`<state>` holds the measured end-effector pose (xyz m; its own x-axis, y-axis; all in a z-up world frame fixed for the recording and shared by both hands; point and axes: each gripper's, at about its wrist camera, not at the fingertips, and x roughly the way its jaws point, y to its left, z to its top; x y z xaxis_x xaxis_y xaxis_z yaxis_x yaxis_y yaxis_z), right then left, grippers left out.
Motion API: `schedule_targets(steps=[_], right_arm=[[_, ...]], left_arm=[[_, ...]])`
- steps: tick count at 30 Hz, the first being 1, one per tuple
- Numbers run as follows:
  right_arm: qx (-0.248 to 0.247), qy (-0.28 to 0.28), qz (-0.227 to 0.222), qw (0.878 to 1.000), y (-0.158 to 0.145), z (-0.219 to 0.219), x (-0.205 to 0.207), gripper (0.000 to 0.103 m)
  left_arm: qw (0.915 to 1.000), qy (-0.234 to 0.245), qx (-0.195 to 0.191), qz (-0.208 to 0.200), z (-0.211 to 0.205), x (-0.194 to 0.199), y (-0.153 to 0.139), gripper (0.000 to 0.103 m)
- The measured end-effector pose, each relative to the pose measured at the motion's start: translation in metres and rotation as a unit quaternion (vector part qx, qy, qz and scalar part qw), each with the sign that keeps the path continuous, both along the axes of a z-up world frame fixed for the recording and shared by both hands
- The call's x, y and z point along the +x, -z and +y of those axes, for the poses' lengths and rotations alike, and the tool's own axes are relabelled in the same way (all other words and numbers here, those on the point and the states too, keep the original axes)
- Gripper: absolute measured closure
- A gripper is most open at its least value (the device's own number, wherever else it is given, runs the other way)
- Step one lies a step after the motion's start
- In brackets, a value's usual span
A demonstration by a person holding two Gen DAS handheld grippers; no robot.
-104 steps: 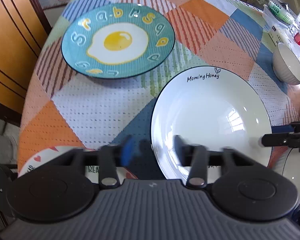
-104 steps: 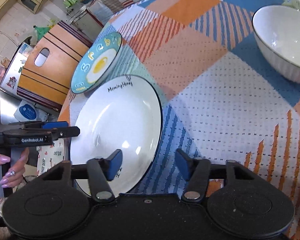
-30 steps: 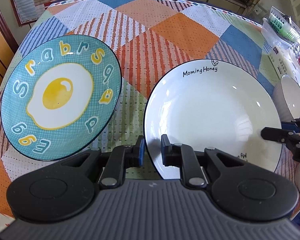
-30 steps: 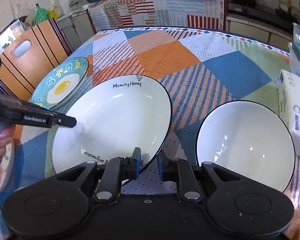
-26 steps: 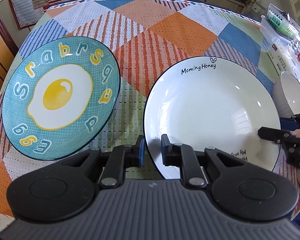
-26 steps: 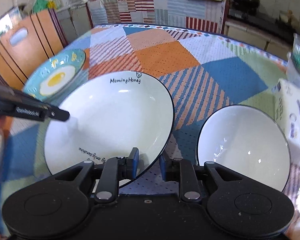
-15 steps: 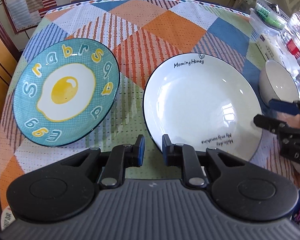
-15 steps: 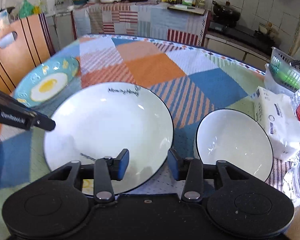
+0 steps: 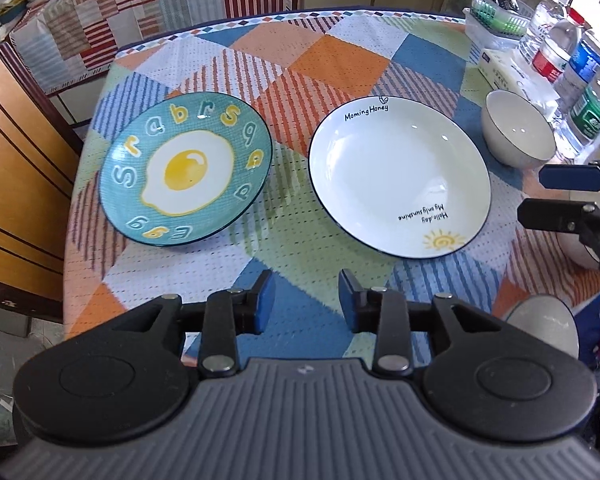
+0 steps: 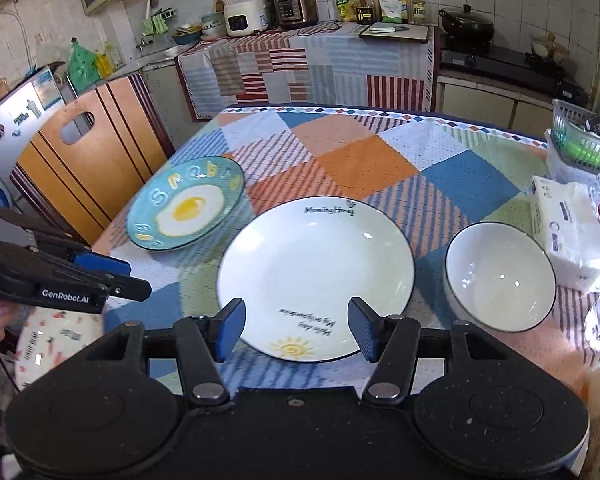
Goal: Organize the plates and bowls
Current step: 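Move the right gripper to the Lovely Bear plate rim and grasp it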
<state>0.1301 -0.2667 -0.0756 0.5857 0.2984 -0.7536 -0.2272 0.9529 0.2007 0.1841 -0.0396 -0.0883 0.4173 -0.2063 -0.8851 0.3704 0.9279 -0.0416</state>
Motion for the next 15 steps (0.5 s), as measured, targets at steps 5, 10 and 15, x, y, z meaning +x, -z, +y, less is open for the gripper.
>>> schedule_targets(steps=[5, 10, 15], right_arm=[[0.036, -0.014, 0.005, 0.999, -0.018, 0.013, -0.016, 0.041], [0.051, -0.039, 0.009, 0.998, -0.038, 0.03, -0.033, 0.038], [0.063, -0.068, 0.019, 0.995, -0.052, 0.047, -0.049, 0.034]], left_arm=[[0.9999, 0.011, 0.005, -0.008, 0.016, -0.021, -0.021, 0.065], [0.9997, 0.02, 0.007, -0.012, 0.032, -0.044, -0.04, 0.062], [0.9992, 0.032, 0.014, -0.017, 0.05, -0.068, -0.053, 0.057]])
